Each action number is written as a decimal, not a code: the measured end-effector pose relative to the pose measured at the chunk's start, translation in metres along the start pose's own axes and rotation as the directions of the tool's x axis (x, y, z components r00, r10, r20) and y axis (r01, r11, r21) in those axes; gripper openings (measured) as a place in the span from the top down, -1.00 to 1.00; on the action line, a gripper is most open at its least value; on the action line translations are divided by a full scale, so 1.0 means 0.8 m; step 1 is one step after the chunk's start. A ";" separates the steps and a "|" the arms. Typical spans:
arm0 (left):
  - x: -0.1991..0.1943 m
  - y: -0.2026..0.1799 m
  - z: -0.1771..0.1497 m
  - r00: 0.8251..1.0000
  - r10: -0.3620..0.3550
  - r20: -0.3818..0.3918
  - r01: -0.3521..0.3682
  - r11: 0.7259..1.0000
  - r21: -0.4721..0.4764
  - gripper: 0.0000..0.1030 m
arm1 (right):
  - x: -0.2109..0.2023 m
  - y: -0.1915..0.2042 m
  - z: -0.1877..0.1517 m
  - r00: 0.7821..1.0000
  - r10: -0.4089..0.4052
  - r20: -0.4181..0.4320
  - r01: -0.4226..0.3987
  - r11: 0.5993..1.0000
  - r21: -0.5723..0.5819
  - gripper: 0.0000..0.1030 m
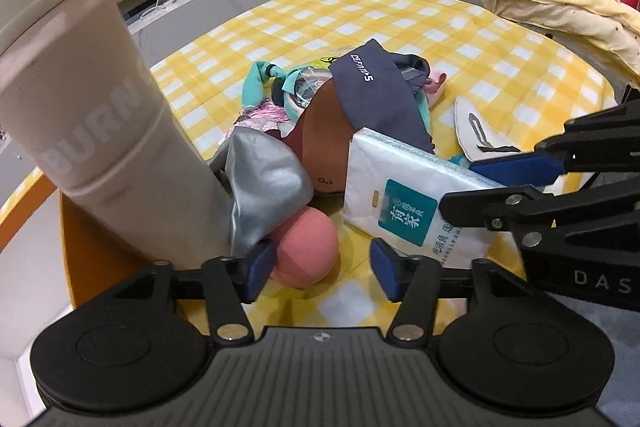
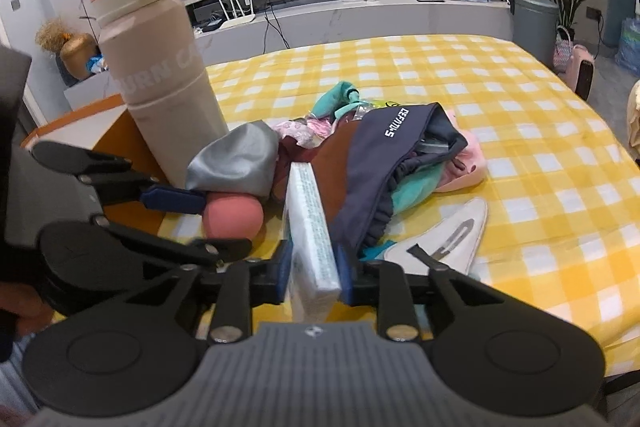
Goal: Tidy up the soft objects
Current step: 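Grasp the pink ball with the left tool while the right tool grasps the white tissue pack, then carry the pink ball and tissue pack into the box with both tools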
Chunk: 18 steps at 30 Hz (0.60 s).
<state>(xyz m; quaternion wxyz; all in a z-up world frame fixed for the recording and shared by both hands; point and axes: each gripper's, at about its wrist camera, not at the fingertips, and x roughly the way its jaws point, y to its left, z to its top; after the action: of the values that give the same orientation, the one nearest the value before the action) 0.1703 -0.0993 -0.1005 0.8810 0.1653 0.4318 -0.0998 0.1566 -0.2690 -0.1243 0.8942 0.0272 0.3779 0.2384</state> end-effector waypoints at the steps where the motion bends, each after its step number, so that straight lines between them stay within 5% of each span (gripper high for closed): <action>1: 0.002 -0.001 0.000 1.000 0.016 0.002 -0.016 1.000 0.004 -0.38 | 0.001 -0.002 0.001 1.000 0.003 -0.001 -0.003 1.000 0.007 0.43; 7: 0.020 -0.003 -0.005 0.993 0.122 0.002 -0.122 0.992 0.024 -0.41 | 0.013 -0.008 0.009 0.999 0.051 -0.011 -0.050 0.998 0.043 0.41; 11: 0.023 0.001 -0.008 0.987 0.160 0.010 -0.160 0.987 0.020 0.04 | 0.020 -0.005 0.009 0.998 0.062 -0.028 -0.060 0.996 0.060 0.74; 18: -0.016 0.003 -0.019 0.996 0.066 0.057 -0.064 0.997 -0.036 0.11 | 0.003 0.004 0.009 0.998 0.059 -0.006 -0.059 0.996 0.061 0.84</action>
<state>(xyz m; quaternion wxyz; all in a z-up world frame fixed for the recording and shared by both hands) 0.1525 -0.0908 -0.0984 0.8988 0.1610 0.4019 -0.0686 0.1620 -0.2645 -0.1197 0.8840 0.0648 0.3876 0.2533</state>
